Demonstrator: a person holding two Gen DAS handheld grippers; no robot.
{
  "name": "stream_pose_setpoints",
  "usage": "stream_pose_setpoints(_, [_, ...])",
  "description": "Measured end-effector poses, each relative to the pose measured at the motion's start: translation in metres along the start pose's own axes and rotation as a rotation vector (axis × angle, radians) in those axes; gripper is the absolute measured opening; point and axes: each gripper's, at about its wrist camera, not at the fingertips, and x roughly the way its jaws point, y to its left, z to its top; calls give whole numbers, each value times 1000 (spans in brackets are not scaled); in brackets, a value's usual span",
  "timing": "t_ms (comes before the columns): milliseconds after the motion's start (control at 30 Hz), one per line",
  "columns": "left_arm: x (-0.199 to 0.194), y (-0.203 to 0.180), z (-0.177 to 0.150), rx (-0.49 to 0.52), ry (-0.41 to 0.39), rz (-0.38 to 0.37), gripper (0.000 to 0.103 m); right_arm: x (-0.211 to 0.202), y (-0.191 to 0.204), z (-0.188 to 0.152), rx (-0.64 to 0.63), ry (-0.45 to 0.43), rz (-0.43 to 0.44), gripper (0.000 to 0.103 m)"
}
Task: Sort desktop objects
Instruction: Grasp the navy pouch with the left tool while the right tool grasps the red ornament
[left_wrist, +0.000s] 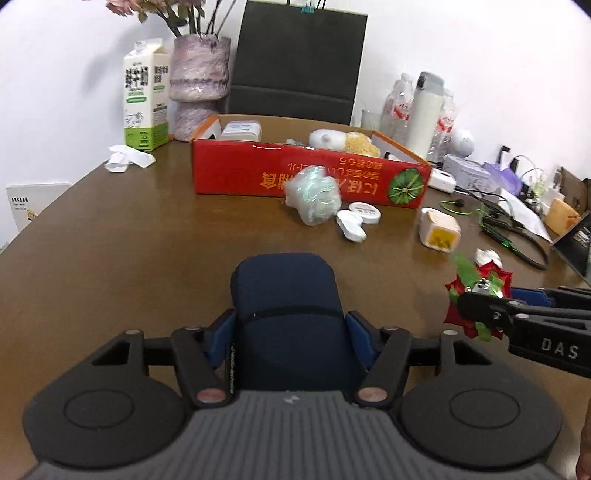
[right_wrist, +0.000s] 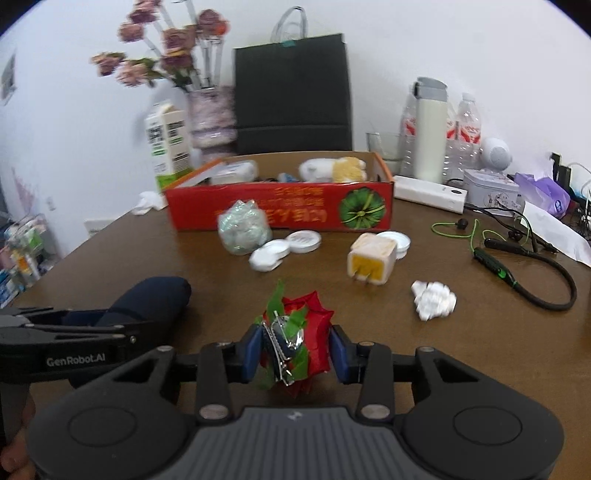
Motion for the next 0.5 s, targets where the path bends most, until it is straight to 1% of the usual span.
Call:
stream_pose_setpoints(133, [-37, 0, -20, -5, -27, 8, 65, -24, 16, -14, -21, 1, 14, 38])
stream_pose_setpoints(300, [-74, -8, -40, 24, -53, -4, 64, -54, 32, -32, -28, -17, 29, 38])
stream_pose_setpoints(500, [-108, -15, -48, 44, -106, -3, 64, -84, 41, -50, -26, -41, 46, 38])
